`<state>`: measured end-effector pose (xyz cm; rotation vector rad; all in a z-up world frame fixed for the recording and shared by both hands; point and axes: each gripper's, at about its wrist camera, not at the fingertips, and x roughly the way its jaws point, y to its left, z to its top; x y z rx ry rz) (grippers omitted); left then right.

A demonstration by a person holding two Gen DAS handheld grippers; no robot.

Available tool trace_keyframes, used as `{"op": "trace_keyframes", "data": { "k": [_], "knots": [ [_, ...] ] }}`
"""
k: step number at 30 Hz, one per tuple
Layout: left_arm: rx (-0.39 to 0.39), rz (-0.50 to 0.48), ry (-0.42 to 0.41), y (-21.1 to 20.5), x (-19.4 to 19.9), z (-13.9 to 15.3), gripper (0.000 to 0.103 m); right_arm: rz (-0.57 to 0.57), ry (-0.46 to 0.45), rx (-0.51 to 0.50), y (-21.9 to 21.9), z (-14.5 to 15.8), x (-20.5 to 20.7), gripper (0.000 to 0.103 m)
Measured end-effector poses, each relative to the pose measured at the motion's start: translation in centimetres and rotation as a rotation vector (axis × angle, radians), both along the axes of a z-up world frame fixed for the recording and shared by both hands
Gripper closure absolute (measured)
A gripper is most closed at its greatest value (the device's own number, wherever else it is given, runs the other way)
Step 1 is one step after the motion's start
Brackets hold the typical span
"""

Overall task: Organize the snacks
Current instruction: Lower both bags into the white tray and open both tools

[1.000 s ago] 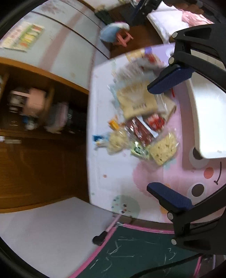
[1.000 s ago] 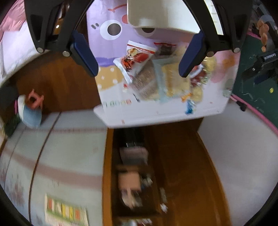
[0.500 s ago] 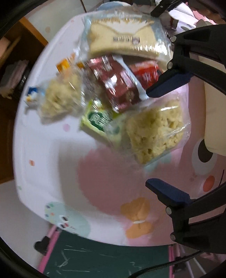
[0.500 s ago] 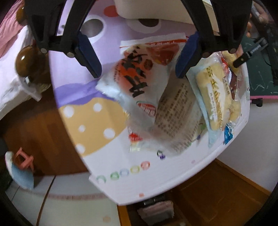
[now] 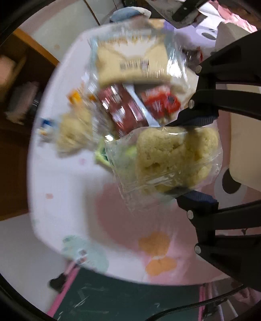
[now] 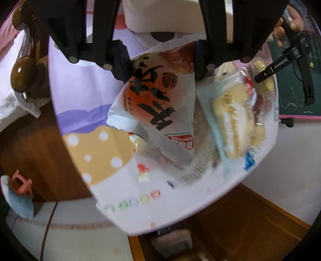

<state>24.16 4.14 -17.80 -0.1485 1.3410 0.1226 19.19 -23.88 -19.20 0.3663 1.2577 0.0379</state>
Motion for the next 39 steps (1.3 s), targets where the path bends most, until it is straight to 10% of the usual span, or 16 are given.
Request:
{"op": "trace_keyframes", "data": {
  "k": [9, 15, 29, 39],
  "knots": [
    [0.109, -0.155, -0.430, -1.9, -10.2, 14.8, 0.051, 0.076, -0.359, -0.040, 2.2, 12.8, -8.0, 0.055],
    [0.110, -0.202, -0.535, -2.8, -17.5, 20.1, 0.051, 0.163, -0.499, -0.078, 5.0, 17.1, -15.4, 0.054],
    [0.104, -0.250, -0.547, -3.1, -26.5, 18.6, 0.051, 0.208, -0.514, -0.067, 7.9, 15.3, -24.5, 0.054],
    [0.061, -0.289, -0.384, -3.8, -26.7, 13.6, 0.051, 0.206, -0.390, -0.155, 9.5, 11.6, -24.7, 0.053]
  ]
}}
